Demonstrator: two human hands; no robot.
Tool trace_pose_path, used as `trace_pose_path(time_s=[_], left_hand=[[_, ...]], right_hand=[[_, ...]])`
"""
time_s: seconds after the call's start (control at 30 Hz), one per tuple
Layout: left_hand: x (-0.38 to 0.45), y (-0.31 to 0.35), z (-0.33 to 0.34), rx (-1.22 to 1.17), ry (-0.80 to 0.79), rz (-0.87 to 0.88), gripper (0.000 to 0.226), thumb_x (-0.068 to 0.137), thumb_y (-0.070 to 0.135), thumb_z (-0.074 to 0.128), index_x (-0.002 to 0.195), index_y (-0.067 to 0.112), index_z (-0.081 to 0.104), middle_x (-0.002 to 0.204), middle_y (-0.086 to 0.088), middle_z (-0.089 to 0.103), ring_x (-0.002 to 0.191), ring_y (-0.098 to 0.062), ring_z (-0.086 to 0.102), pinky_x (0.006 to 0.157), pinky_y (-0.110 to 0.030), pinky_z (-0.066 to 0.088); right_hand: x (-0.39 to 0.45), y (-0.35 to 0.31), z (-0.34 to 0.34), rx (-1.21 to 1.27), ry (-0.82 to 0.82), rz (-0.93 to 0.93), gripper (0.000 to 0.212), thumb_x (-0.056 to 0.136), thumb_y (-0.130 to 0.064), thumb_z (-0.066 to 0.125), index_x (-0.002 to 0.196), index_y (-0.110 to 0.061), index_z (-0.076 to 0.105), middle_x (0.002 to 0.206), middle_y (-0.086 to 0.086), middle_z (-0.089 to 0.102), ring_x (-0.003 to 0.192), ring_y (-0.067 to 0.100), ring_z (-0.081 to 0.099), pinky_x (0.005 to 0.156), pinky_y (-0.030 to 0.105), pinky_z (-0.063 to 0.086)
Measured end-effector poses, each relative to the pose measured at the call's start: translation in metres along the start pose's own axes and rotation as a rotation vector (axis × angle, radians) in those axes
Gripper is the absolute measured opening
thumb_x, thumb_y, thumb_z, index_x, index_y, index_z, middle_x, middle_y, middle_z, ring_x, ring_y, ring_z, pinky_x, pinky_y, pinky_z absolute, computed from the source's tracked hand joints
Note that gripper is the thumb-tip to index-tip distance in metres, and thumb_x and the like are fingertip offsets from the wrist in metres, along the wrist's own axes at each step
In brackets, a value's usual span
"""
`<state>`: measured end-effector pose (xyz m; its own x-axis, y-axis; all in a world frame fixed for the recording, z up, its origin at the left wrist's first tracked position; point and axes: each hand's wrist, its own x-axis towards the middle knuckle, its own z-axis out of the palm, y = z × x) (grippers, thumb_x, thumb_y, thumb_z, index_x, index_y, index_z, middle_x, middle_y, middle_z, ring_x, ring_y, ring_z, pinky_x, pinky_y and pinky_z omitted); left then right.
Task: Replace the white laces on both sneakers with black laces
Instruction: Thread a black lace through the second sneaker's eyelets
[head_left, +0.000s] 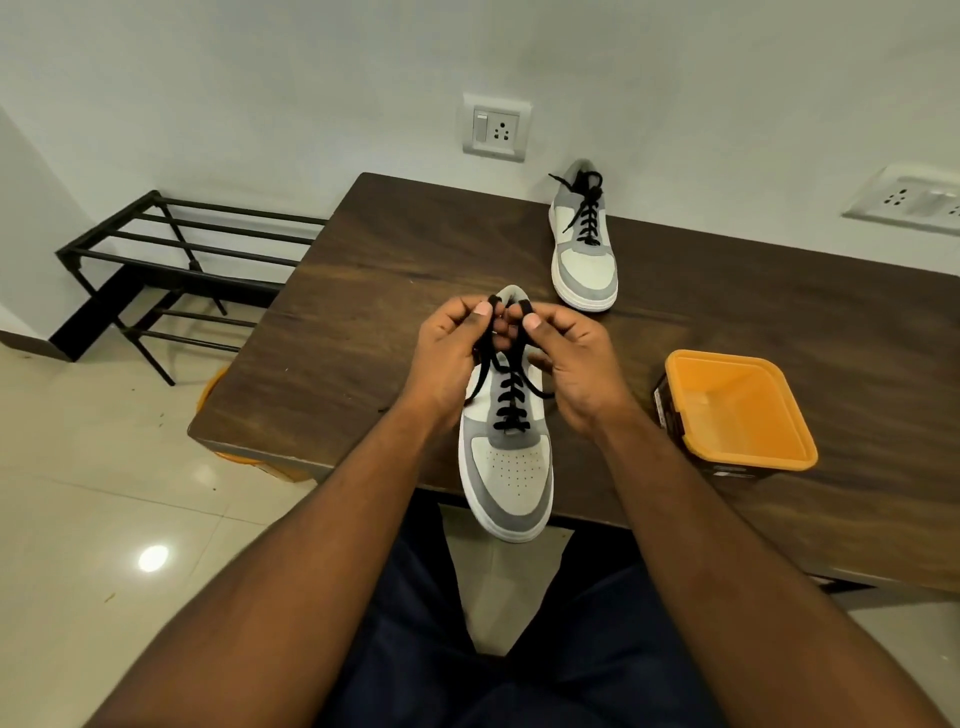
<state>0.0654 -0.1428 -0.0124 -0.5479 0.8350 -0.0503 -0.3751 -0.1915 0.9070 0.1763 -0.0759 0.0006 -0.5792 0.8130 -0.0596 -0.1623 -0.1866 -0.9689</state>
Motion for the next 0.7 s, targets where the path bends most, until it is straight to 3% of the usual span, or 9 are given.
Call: trace_pose_path(time_s=[0.13, 0.23, 0.3, 0.4, 0.5, 0.57, 0.63, 0.7], left_hand=[[0.007, -0.009, -0.001, 0.124, 0.065, 0.046, 0.019, 0.101, 0.003, 0.047, 0.105, 0.007, 0.066, 0.069, 0.007, 0.065, 0.060, -0.007, 0.053, 0.070, -0.028, 0.052], [0.013, -0.018, -0.005, 0.206, 0.106, 0.048, 0.023, 0.100, 0.003, 0.050, 0.116, 0.002, 0.066, 0.073, 0.005, 0.063, 0.056, -0.005, 0.050, 0.065, -0.028, 0.052], [0.014, -0.021, -0.005, 0.213, 0.090, 0.047, 0.025, 0.100, 0.002, 0.049, 0.118, 0.004, 0.066, 0.078, 0.003, 0.065, 0.061, -0.007, 0.053, 0.065, -0.027, 0.050], [0.017, -0.023, -0.004, 0.220, 0.007, 0.063, 0.035, 0.101, -0.001, 0.044, 0.117, 0.022, 0.063, 0.094, 0.007, 0.071, 0.084, -0.012, 0.061, 0.076, -0.030, 0.050], [0.019, -0.022, -0.005, 0.332, -0.035, 0.124, 0.030, 0.100, -0.001, 0.042, 0.120, 0.019, 0.053, 0.087, 0.004, 0.066, 0.070, -0.004, 0.058, 0.067, -0.027, 0.049], [0.021, -0.020, -0.008, 0.394, -0.036, 0.133, 0.028, 0.100, 0.000, 0.044, 0.118, 0.021, 0.044, 0.078, 0.003, 0.064, 0.060, -0.004, 0.054, 0.062, -0.027, 0.049], [0.022, -0.016, -0.012, 0.461, -0.065, 0.130, 0.031, 0.099, 0.000, 0.046, 0.119, 0.022, 0.037, 0.077, 0.001, 0.065, 0.058, -0.005, 0.054, 0.060, -0.026, 0.050], [0.022, -0.016, -0.017, 0.538, -0.143, 0.167, 0.033, 0.099, -0.001, 0.048, 0.121, 0.017, 0.033, 0.076, -0.001, 0.065, 0.061, -0.003, 0.057, 0.061, -0.022, 0.051]], right_hand=[[0.010, 0.005, 0.001, -0.061, -0.014, 0.003, 0.030, 0.094, 0.008, 0.049, 0.120, 0.002, 0.063, 0.101, 0.014, 0.071, 0.083, 0.012, 0.069, 0.076, 0.020, 0.054], [0.017, 0.008, -0.002, -0.174, 0.034, 0.030, 0.035, 0.094, 0.008, 0.049, 0.128, 0.003, 0.058, 0.111, 0.016, 0.069, 0.079, 0.005, 0.065, 0.069, 0.014, 0.050], [0.019, 0.009, -0.004, -0.200, 0.002, 0.037, 0.040, 0.094, 0.009, 0.048, 0.133, 0.001, 0.054, 0.112, 0.012, 0.069, 0.081, 0.008, 0.067, 0.071, 0.017, 0.052], [0.024, 0.009, -0.008, -0.254, -0.042, 0.016, 0.046, 0.094, 0.012, 0.045, 0.138, -0.001, 0.047, 0.104, 0.004, 0.065, 0.080, 0.003, 0.068, 0.074, 0.017, 0.052], [0.027, 0.005, -0.014, -0.315, -0.029, -0.047, 0.041, 0.093, 0.011, 0.049, 0.132, 0.000, 0.053, 0.091, 0.003, 0.066, 0.075, 0.005, 0.061, 0.080, 0.021, 0.052], [0.027, 0.000, -0.019, -0.295, -0.047, -0.058, 0.034, 0.090, 0.013, 0.054, 0.119, -0.004, 0.057, 0.082, 0.002, 0.071, 0.075, 0.008, 0.067, 0.078, 0.023, 0.055], [0.026, -0.006, -0.026, -0.278, -0.102, -0.049, 0.034, 0.085, 0.014, 0.060, 0.101, -0.013, 0.048, 0.075, 0.004, 0.074, 0.073, 0.014, 0.071, 0.074, 0.028, 0.057], [0.027, -0.011, -0.033, -0.339, -0.189, -0.020, 0.039, 0.081, 0.014, 0.065, 0.100, -0.014, 0.046, 0.070, 0.005, 0.073, 0.070, 0.014, 0.071, 0.074, 0.027, 0.057]])
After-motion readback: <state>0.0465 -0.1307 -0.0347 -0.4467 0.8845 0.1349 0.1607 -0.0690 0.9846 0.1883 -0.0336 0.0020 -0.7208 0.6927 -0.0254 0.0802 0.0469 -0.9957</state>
